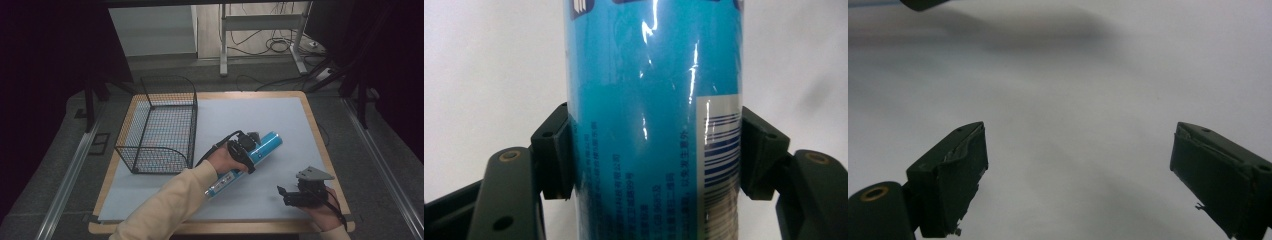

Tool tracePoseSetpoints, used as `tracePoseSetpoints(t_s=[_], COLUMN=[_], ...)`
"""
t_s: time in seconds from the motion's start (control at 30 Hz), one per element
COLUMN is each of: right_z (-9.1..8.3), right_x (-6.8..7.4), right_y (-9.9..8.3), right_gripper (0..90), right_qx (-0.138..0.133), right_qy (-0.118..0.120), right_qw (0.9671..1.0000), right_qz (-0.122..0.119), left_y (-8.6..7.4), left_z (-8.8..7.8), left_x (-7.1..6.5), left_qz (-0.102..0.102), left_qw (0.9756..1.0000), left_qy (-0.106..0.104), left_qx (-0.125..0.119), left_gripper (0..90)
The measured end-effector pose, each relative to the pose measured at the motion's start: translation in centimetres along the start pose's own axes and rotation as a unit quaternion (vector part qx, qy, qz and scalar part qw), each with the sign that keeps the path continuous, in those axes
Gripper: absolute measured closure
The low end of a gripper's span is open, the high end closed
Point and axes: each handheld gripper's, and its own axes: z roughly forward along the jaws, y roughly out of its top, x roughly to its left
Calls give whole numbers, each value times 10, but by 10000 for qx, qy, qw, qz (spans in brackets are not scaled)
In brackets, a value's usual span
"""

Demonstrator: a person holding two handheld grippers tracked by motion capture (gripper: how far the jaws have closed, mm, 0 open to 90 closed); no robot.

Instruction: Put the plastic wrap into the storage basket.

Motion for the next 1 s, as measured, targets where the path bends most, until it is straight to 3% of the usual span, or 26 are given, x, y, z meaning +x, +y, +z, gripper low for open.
tracePoseSetpoints(t_s=[0.23, 1.0], right_z=[0, 0], right_x=[0, 0], right_y=[0, 1], right_gripper=[87, 87], right_qx=[-1, -18], right_qy=[-4, 45], right_qw=[10000, 10000], right_qz=[-3, 3], left_y=[0, 15], left_z=[-11, -36], left_x=[1, 4], left_qz=[32, 102], left_qw=[9999, 9993], left_qy=[154, 351], left_qx=[-39, -22], left_gripper=[312, 313])
